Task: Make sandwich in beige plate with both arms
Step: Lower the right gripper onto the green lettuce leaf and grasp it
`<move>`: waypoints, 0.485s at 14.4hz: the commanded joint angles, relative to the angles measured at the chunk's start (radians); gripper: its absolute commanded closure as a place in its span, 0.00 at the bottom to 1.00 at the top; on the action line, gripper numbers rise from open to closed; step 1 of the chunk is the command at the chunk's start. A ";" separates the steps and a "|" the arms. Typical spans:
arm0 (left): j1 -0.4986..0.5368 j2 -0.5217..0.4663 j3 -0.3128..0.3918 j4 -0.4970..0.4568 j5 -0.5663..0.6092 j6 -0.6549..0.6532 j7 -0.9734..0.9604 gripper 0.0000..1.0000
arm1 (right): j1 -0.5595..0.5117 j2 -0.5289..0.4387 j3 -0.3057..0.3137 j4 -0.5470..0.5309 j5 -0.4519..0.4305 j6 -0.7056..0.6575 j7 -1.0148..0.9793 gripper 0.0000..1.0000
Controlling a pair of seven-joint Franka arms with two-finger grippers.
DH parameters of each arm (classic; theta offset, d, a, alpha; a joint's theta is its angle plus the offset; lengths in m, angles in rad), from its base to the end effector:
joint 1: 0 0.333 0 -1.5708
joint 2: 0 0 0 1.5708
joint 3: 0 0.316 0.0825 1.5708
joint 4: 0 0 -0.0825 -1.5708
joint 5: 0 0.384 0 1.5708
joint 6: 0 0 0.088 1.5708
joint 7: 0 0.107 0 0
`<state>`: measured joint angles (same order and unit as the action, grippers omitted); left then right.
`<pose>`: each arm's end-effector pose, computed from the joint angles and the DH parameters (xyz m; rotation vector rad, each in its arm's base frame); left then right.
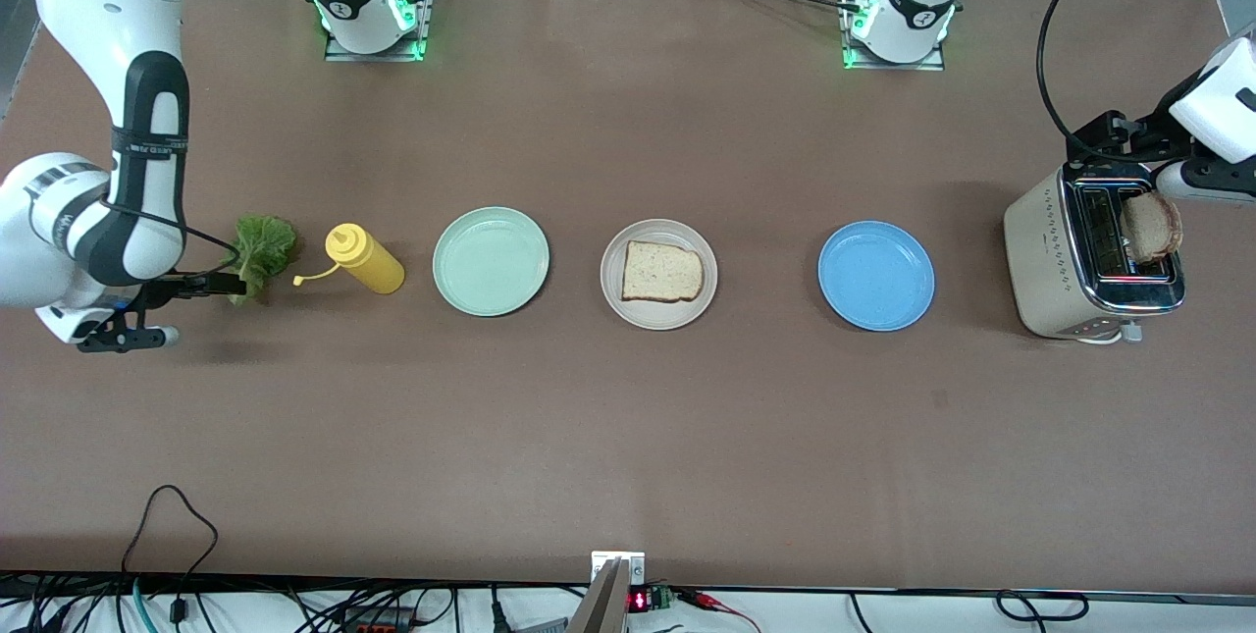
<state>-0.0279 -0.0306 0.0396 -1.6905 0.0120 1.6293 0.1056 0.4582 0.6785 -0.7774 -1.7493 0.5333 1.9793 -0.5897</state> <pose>0.5472 0.0079 0.5897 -3.1287 0.1484 0.0489 0.6223 -0.1264 0.2538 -3.0409 -0.0869 0.2942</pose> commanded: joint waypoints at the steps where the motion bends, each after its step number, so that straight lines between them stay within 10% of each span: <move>1: 0.008 -0.019 -0.006 -0.014 -0.009 0.000 -0.004 0.00 | -0.035 -0.033 0.065 -0.080 -0.026 0.114 0.022 0.00; 5: 0.010 -0.019 -0.006 -0.014 -0.009 -0.002 -0.004 0.00 | -0.056 -0.019 0.084 -0.130 -0.026 0.179 0.001 0.00; 7: 0.009 -0.019 -0.006 -0.014 -0.009 -0.002 -0.004 0.00 | -0.061 -0.019 0.084 -0.137 -0.026 0.176 -0.004 0.18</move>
<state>-0.0277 -0.0306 0.0396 -1.6906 0.0120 1.6292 0.1056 0.4190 0.6867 -0.7143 -1.8659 0.5300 2.1438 -0.5895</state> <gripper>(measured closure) 0.000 0.053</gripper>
